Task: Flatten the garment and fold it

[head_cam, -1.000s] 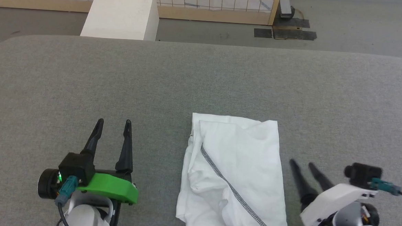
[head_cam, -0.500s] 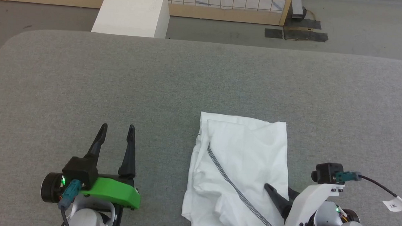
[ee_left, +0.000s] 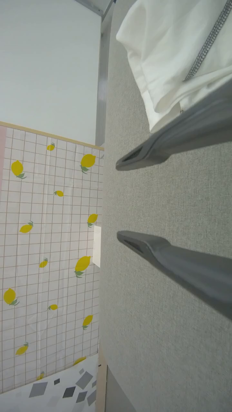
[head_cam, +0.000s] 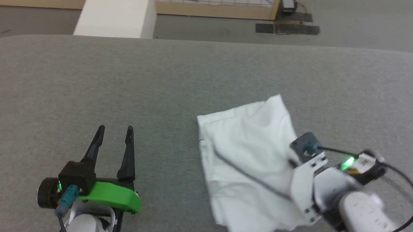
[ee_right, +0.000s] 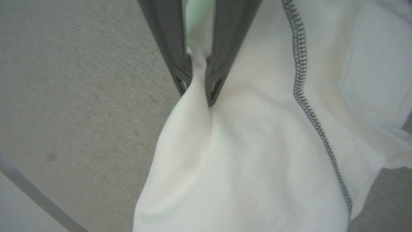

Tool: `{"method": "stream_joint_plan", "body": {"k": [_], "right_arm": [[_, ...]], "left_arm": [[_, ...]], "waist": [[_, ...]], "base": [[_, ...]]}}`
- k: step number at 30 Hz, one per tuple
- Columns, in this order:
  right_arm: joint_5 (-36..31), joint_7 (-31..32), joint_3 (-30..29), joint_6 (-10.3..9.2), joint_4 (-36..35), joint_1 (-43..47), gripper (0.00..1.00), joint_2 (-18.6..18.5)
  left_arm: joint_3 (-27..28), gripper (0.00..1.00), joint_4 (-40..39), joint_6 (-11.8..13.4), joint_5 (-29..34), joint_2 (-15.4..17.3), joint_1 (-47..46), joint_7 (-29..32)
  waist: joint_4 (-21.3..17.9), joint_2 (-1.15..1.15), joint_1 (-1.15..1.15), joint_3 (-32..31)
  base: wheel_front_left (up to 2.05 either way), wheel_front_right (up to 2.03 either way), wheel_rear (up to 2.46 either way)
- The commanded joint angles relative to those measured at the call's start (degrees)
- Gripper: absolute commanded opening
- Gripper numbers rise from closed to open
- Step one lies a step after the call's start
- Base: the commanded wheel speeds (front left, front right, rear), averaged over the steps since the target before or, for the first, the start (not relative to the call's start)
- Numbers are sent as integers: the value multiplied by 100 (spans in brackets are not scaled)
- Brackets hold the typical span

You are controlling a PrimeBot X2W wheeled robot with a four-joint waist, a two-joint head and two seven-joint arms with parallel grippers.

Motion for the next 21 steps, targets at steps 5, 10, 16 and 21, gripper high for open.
{"method": "stream_joint_plan", "body": {"k": [5,10,16,21], "right_arm": [[8,166,554,-12,-36,-959,0,-1251],[94,102,453,-12,260,-1564,0,-1909],[-61,-270,-28,-12,1031,-2029,0,-2210],[-291,-717,-621,-12,1712,-2329,0,-2172]], "left_arm": [[15,100,-150,50,92,-28,-168,-25],[6,100,-241,28,193,-7,-466,-25],[9,100,-296,1,328,110,-846,-25],[-40,100,-241,-58,431,280,-1174,-25]], "waist": [[-722,0,0,462],[-1166,0,0,892],[-1601,0,0,1409],[-1775,0,0,1756]], "base": [[0,0,0],[0,0,0],[0,0,0],[0,0,0]]}}
